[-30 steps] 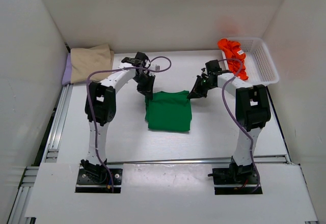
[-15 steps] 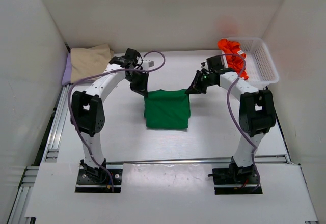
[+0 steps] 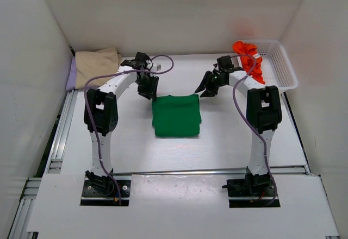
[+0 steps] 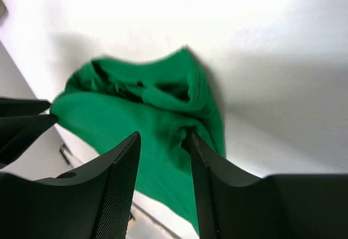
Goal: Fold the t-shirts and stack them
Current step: Fold the long partially folded tshirt into a neat square, then put the neatly folded tshirt into the corner of the board with the left arm
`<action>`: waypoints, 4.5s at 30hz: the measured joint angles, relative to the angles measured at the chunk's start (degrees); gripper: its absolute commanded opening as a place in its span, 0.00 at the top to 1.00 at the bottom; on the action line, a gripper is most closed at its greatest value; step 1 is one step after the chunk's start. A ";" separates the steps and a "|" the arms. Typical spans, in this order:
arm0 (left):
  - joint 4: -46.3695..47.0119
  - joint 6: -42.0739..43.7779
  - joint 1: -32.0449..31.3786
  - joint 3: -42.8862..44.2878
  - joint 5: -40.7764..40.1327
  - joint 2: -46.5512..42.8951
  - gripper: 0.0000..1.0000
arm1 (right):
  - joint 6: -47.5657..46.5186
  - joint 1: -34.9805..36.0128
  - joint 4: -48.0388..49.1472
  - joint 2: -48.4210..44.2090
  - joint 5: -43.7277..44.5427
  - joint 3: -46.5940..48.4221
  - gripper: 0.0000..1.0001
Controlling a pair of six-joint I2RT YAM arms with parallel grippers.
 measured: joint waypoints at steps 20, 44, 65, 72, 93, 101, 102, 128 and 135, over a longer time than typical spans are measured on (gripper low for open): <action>7.69 0.15 -6.34 -6.51 -5.97 -7.45 0.90 | -2.95 6.69 0.50 -8.24 4.98 -7.58 1.00; 5.11 0.11 0.00 1.75 -5.64 2.34 0.05 | 1.01 2.32 -0.04 4.22 7.87 3.76 0.91; 2.25 -0.79 2.67 -10.93 13.97 2.16 0.33 | 0.92 3.37 -1.88 -14.32 9.25 -20.90 0.84; -1.60 -1.60 2.99 -3.45 26.45 10.88 0.52 | 3.06 3.91 0.50 -15.04 9.25 -23.23 0.84; -9.92 -0.68 10.25 17.11 -4.24 14.51 0.90 | 2.29 0.66 -3.13 -27.23 15.61 -25.81 0.83; -0.44 -0.07 5.73 17.18 -41.33 12.44 0.90 | 1.40 0.31 -4.74 -27.23 16.35 -25.81 0.83; 0.92 -0.02 5.20 17.35 -44.74 12.44 0.90 | 1.31 0.31 -4.87 -27.28 16.41 -25.81 0.83; 13.84 0.20 16.90 27.17 -62.16 12.15 0.90 | -1.79 -1.55 -6.93 -36.68 19.74 -33.35 0.83; 14.21 0.20 20.39 25.11 -59.93 11.37 0.90 | -2.32 -1.64 -7.10 -36.83 19.91 -33.33 0.83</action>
